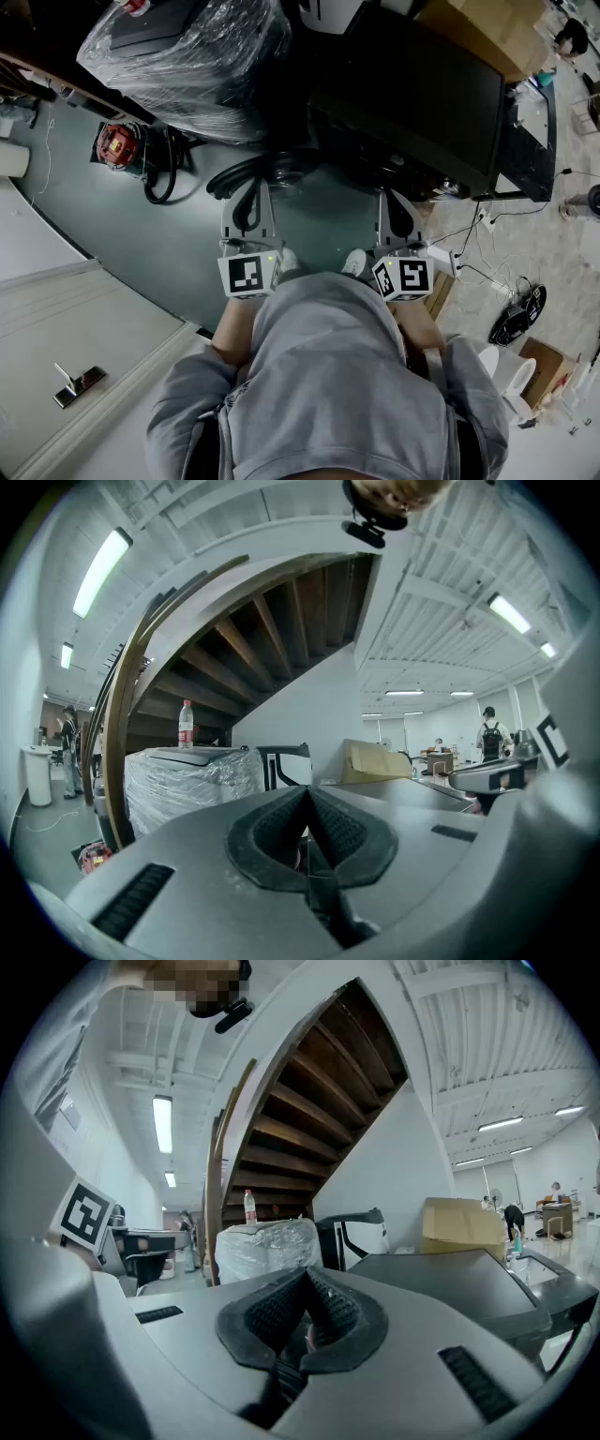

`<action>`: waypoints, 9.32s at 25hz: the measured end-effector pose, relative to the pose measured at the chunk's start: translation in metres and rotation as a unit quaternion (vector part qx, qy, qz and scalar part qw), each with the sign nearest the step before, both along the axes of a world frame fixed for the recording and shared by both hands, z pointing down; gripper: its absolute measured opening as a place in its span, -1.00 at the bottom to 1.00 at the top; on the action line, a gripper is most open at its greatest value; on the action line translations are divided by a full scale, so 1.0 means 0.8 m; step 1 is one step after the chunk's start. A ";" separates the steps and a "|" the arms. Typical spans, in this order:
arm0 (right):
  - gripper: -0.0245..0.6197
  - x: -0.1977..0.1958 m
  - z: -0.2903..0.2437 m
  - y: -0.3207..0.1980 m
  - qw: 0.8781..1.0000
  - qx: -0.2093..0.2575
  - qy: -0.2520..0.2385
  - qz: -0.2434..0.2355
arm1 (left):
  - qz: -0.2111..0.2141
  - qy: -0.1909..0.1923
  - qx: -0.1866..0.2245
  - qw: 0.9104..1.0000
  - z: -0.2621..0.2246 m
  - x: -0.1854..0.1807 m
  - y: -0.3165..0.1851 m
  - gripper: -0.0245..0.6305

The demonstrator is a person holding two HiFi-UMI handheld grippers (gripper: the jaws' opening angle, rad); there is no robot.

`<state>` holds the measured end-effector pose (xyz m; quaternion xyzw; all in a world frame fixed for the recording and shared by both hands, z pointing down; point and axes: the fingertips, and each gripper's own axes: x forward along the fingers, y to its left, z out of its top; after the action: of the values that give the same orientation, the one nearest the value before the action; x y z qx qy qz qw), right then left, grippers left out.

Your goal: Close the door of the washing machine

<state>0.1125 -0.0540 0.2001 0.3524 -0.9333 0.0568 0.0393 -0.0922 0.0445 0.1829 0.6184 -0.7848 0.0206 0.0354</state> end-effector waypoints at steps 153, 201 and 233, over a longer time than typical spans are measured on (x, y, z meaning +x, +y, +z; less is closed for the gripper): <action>-0.34 -0.182 0.446 0.140 0.591 0.044 0.566 -0.574 | -0.064 0.048 -0.097 0.992 0.154 -0.119 0.162 -0.93; -0.82 -0.081 0.456 0.152 0.737 0.017 0.576 -0.354 | 0.031 0.037 -0.109 0.993 0.158 -0.033 0.088 -0.93; -0.88 0.099 0.457 0.042 0.901 -0.082 0.408 0.125 | 0.112 0.032 -0.117 0.986 0.207 0.068 0.012 -0.93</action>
<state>0.1920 -0.0206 0.5659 0.4537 -0.7760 -0.0110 0.4380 -0.0379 0.0540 0.3486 0.6944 -0.7012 0.0959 0.1301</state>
